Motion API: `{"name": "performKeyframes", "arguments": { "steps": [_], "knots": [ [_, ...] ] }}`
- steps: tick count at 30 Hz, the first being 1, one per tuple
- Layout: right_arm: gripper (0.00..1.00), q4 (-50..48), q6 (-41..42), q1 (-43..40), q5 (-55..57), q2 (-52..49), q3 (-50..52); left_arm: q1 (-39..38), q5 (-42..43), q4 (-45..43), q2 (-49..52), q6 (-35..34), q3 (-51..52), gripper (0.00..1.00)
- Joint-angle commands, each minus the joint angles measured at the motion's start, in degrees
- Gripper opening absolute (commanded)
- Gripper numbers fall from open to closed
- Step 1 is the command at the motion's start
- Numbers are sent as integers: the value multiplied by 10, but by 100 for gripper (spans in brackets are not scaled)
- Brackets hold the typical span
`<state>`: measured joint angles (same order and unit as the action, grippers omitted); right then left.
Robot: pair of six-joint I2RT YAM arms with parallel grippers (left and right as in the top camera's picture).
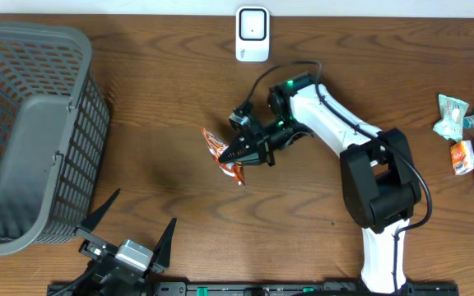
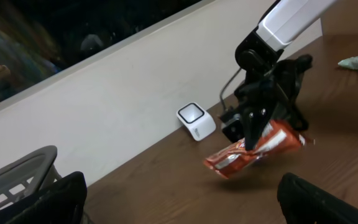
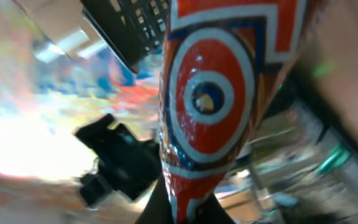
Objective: Scan the item barcode
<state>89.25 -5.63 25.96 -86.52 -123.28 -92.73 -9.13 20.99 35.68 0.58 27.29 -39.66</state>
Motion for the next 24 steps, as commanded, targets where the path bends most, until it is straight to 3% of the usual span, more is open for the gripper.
{"name": "performKeyframes", "arguments": {
  "steps": [1,12,20,24],
  "knots": [
    [1,84,26,-13,-10,2,-5,-2,-1,-2,-4,6,1,98],
    [1,83,31,-61,144,8,-1,-2,-1,-2,-4,6,1,98],
    [1,80,-245,-98,165,8,-1,-2,-1,-2,-4,6,1,98],
    [1,81,-245,-99,137,8,-1,-2,-1,-2,-4,6,1,98]
  ]
}}
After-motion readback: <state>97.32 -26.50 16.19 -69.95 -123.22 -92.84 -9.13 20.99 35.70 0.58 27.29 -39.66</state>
